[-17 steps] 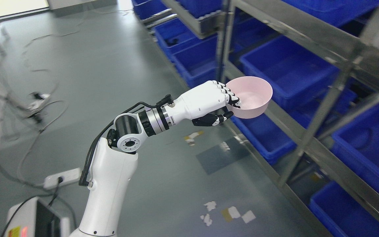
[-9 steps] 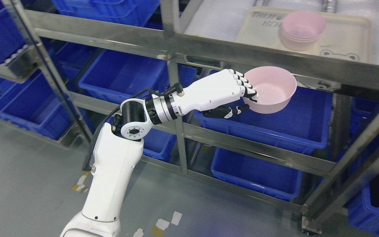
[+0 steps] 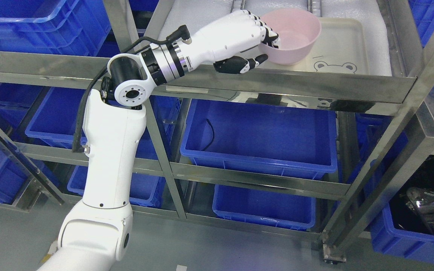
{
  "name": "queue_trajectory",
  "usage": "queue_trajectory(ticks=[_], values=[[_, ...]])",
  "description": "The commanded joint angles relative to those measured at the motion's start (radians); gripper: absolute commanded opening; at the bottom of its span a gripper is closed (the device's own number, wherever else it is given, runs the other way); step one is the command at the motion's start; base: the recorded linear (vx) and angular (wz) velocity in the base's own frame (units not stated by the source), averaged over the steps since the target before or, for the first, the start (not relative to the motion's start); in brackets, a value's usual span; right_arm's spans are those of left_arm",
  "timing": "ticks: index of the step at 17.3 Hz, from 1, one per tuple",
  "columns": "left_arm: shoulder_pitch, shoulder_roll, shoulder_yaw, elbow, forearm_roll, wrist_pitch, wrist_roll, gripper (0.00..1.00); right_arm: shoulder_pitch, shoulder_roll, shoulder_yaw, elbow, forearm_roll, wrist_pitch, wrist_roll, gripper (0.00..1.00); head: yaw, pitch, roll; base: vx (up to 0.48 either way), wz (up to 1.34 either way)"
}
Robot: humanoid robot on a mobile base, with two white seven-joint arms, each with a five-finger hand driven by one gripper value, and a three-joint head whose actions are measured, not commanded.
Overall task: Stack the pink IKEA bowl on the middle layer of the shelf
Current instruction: 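Lower the pink bowl into the other pink bowl on the tray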
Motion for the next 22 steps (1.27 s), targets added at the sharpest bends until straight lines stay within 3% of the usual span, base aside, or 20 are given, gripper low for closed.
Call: queue_trajectory(ticks=[1,7,19,22], values=[[-0.129,0.009,-0.002,0.170,-0.074,0.029,0.003,0.03,0.023,-0.017,0.000,-0.017,0.000,0.000,0.000,1.00,0.0000,0.000,0.000,0.141,-0.15],[-0.140,-0.006,-0.120,0.284,-0.089,0.034,-0.002,0.03,0.023,-0.017,-0.001,-0.017,0.000,0.000,0.000,1.00,0.0000,0.000,0.000,0.102,-0.01],[-0.143,-0.006,-0.149,0.350,-0.137,0.034,0.024,0.04,0.023,-0.017,0.000,-0.017,0.000,0.000,0.000,1.00,0.0000,0.000,0.000,0.027,0.00],[-0.144,-0.006,-0.143,0.355,-0.149,0.034,0.033,0.10,0.023,-0.017,0.000,-0.017,0.000,0.000,0.000,1.00,0.0000,0.000,0.000,0.000,0.00]])
